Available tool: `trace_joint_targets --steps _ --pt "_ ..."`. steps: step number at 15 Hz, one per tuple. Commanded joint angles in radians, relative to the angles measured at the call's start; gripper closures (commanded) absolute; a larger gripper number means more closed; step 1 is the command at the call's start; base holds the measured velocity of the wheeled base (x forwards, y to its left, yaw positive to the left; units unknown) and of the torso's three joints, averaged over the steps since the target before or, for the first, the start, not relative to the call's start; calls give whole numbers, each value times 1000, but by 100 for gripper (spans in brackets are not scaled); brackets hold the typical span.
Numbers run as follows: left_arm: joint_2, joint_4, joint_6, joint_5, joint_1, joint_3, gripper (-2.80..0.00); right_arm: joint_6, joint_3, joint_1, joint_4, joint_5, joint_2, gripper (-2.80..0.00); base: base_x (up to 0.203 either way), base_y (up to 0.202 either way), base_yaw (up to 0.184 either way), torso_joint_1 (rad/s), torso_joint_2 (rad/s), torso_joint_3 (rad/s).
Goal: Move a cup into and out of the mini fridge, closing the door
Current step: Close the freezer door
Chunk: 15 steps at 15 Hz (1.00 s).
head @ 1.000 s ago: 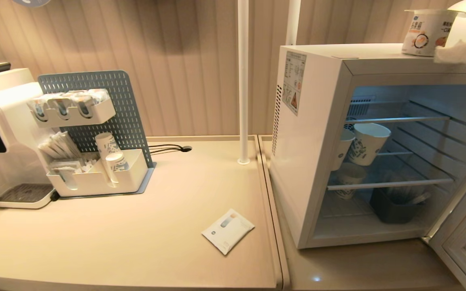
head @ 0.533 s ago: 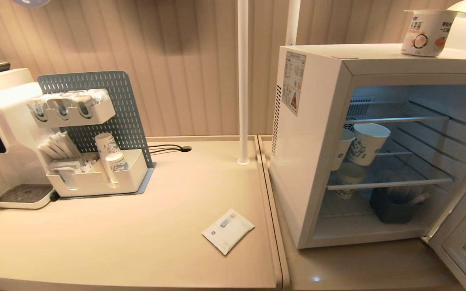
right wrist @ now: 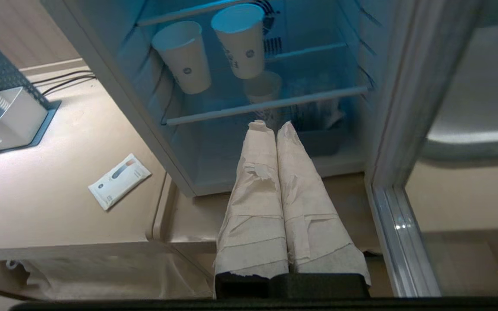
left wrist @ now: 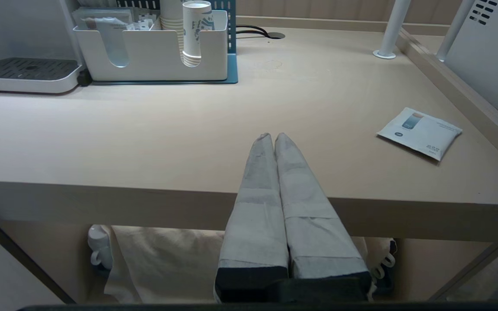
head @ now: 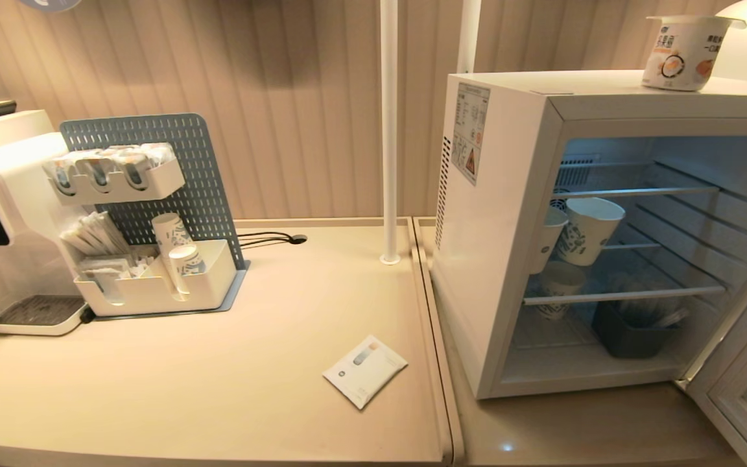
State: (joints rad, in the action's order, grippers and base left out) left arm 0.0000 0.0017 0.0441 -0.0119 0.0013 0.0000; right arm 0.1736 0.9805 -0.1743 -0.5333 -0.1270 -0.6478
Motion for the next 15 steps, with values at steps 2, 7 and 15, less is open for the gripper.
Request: trace_joint_targets --steps 2,7,15 --pt "2 0 0 0 0 2 0 14 -91 60 -26 8 198 0 0 0 0 0 0 0" --pt "2 0 2 0 0 2 0 -46 -259 157 12 218 447 0 0 0 0 0 0 0" --pt "2 0 0 0 0 2 0 -122 -657 177 190 241 649 0 0 0 0 0 0 0"
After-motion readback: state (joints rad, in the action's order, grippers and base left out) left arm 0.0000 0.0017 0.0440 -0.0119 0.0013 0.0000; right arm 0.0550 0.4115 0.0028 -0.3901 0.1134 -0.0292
